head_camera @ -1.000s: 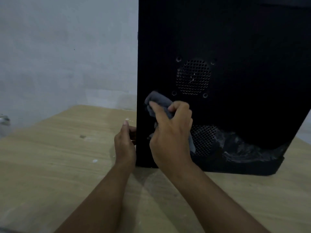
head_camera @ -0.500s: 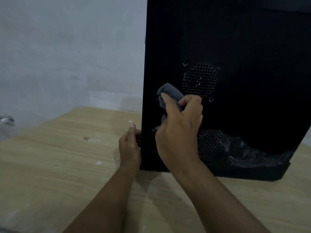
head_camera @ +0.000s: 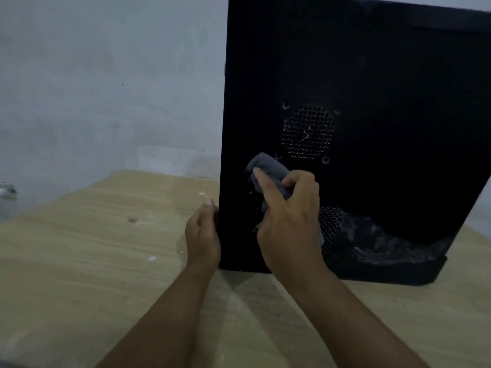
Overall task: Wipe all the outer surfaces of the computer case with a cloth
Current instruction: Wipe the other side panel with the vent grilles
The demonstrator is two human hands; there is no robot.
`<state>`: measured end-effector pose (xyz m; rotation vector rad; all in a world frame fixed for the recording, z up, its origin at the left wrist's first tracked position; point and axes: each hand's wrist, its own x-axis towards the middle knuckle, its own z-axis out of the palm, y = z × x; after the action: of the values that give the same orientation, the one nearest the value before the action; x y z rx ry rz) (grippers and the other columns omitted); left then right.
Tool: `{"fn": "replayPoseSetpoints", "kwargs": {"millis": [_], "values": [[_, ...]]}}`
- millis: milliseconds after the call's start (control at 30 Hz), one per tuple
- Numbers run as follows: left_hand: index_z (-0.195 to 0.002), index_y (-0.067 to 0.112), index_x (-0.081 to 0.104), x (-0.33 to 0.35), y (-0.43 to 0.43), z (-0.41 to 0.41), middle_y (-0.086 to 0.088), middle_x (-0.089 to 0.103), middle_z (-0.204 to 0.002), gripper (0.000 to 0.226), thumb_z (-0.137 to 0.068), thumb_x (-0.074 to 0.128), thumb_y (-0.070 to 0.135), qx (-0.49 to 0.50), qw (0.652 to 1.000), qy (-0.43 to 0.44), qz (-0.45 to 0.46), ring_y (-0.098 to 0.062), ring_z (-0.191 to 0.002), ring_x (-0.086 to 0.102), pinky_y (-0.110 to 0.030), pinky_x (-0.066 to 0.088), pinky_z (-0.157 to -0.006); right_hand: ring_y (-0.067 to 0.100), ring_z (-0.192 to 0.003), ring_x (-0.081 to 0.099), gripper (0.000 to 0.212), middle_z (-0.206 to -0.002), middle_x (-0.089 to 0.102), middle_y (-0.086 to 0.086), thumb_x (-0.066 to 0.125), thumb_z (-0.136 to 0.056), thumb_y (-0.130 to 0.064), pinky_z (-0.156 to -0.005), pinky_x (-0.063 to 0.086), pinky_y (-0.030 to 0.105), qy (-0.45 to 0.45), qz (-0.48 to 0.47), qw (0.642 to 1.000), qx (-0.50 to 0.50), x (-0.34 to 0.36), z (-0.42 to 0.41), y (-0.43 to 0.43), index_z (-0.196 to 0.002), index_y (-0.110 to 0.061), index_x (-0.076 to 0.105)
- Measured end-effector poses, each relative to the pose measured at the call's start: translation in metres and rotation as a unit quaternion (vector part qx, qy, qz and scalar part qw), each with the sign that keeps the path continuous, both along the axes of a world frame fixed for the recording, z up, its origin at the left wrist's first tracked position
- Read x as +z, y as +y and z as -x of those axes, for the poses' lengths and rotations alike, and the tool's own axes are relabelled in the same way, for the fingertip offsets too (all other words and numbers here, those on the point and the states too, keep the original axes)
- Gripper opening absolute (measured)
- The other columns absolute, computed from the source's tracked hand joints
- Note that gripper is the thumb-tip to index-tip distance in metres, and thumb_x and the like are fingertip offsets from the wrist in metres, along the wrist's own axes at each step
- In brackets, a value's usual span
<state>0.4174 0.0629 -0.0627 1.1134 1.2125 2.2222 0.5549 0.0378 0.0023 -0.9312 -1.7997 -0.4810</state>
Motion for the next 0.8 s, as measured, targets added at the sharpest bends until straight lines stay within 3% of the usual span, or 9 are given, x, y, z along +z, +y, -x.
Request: {"fn": "replayPoseSetpoints", "kwargs": {"millis": [67,133,267,367,467,567,700,800], "values": [[-0.084,-0.013,0.052,-0.002,-0.001,0.000,-0.030,0.056,-0.076,0.073,-0.090,0.044,0.059,0.010,0.999,0.030,-0.018,-0.025,-0.073,0.053,-0.043,0.043,-0.064,0.028,-0.096,0.039,0.055,-0.114,0.034,0.009,0.050,-0.085,0.000,-0.076,0.043,0.037,-0.006,0.001,1.000,0.000,-0.002,0.002,0.002,-0.140,-0.006,0.051],[-0.089,-0.014,0.051,-0.004,-0.004,-0.001,-0.035,0.055,-0.082,0.073,-0.091,0.042,0.059,0.022,0.998,0.054,-0.023,-0.026,-0.073,0.052,-0.041,0.042,-0.066,0.030,-0.093,0.041,0.060,-0.112,0.036,0.010,0.049,-0.081,0.002,-0.075,0.041,0.038,-0.057,-0.011,0.998,-0.004,-0.014,0.001,0.001,-0.139,-0.008,0.051],[-0.085,-0.004,0.050,-0.005,-0.007,-0.005,-0.026,0.053,-0.077,0.064,-0.094,0.038,0.058,0.035,0.995,0.090,-0.012,-0.036,-0.067,0.052,-0.044,0.043,-0.061,0.029,-0.089,0.044,0.051,-0.108,0.040,0.010,0.048,-0.081,0.000,-0.071,0.039,0.037,-0.125,-0.003,0.992,-0.016,-0.041,-0.013,-0.001,-0.130,-0.010,0.058],[-0.081,0.003,0.048,-0.006,-0.009,-0.009,-0.015,0.049,-0.072,0.058,-0.094,0.035,0.058,0.036,0.994,0.105,-0.004,-0.022,-0.062,0.048,-0.036,0.038,-0.057,0.027,-0.094,0.044,0.048,-0.111,0.040,0.009,0.039,-0.088,-0.005,-0.073,0.041,0.037,-0.132,-0.001,0.991,-0.014,-0.049,-0.025,0.001,-0.130,-0.013,0.060],[-0.079,0.009,0.047,-0.008,-0.007,-0.013,-0.009,0.049,-0.071,0.052,-0.095,0.032,0.056,0.055,0.992,0.115,-0.004,-0.012,-0.063,0.046,-0.030,0.037,-0.058,0.027,-0.097,0.042,0.057,-0.114,0.036,0.010,0.046,-0.084,0.000,-0.077,0.044,0.036,-0.069,0.011,0.997,-0.013,-0.043,-0.028,0.002,-0.138,-0.012,0.054],[-0.082,0.011,0.048,-0.011,-0.005,-0.015,-0.005,0.051,-0.073,0.051,-0.096,0.030,0.057,0.061,0.991,0.115,0.008,-0.014,-0.065,0.049,-0.027,0.040,-0.061,0.030,-0.098,0.040,0.063,-0.117,0.036,0.014,0.049,-0.086,0.002,-0.081,0.047,0.039,-0.017,0.016,1.000,-0.009,-0.029,-0.016,0.005,-0.147,-0.010,0.042],[-0.088,0.017,0.055,-0.012,-0.004,-0.015,-0.007,0.057,-0.082,0.043,-0.099,0.030,0.051,0.053,0.992,0.111,0.015,-0.008,-0.070,0.056,-0.020,0.042,-0.063,0.032,-0.087,0.044,0.070,-0.110,0.041,0.014,0.049,-0.079,-0.002,-0.075,0.044,0.041,-0.105,-0.007,0.994,-0.026,-0.028,-0.001,0.003,-0.148,-0.010,0.042],[-0.089,0.004,0.051,-0.012,-0.005,-0.016,-0.017,0.054,-0.081,0.058,-0.096,0.028,0.057,0.052,0.992,0.117,0.010,-0.023,-0.069,0.052,-0.025,0.038,-0.058,0.031,-0.087,0.044,0.069,-0.106,0.045,0.015,0.047,-0.079,-0.004,-0.075,0.044,0.040,-0.160,-0.017,0.985,-0.058,-0.028,-0.004,0.000,-0.147,-0.009,0.043]]}}
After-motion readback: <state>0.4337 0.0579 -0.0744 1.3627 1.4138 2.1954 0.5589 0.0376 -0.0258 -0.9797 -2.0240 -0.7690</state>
